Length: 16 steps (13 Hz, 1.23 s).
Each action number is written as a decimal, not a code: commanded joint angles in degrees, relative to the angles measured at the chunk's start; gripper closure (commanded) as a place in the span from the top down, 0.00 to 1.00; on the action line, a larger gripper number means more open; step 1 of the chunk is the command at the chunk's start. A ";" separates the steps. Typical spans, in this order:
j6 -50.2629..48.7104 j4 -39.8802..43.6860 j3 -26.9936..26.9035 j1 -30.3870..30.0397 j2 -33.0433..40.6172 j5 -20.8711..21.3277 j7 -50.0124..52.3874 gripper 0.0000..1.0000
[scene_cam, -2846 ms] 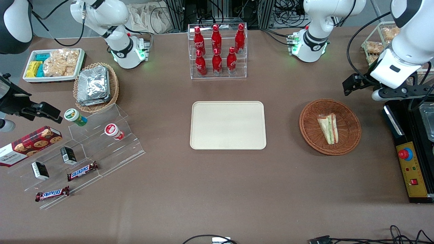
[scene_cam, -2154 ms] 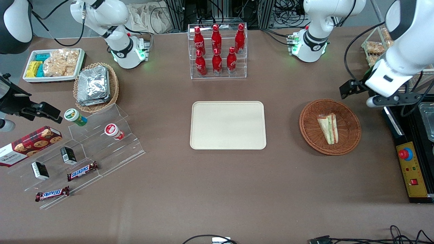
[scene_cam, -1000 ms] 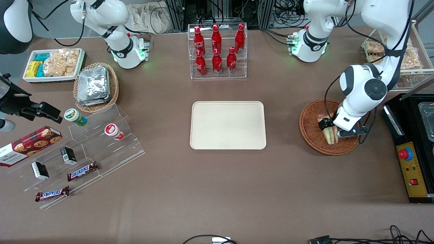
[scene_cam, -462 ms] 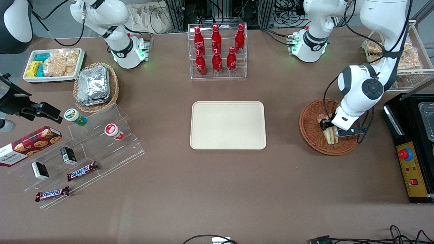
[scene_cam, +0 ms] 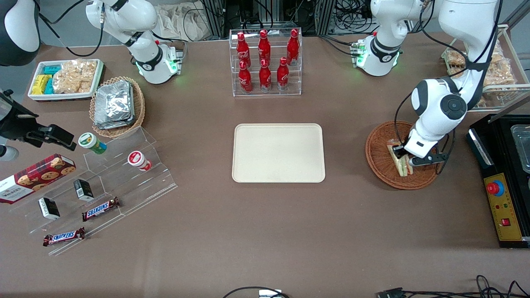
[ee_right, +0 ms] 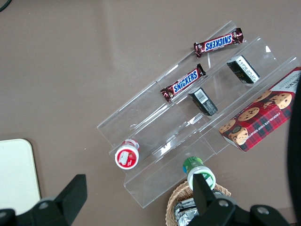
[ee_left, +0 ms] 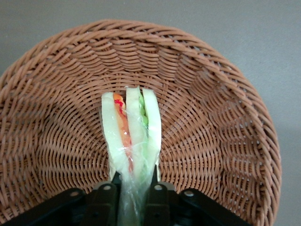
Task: Place sandwich from basket to tray
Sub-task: 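Lower the left gripper and close it on the sandwich, then lift the sandwich out of the basket with the left gripper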
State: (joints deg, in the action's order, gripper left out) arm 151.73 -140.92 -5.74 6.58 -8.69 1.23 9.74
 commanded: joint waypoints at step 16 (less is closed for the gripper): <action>-66.92 52.66 26.61 1.86 4.41 0.35 22.18 0.00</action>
State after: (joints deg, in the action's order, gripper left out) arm 87.22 -94.13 12.43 8.62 0.84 1.08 21.74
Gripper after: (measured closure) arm 0.824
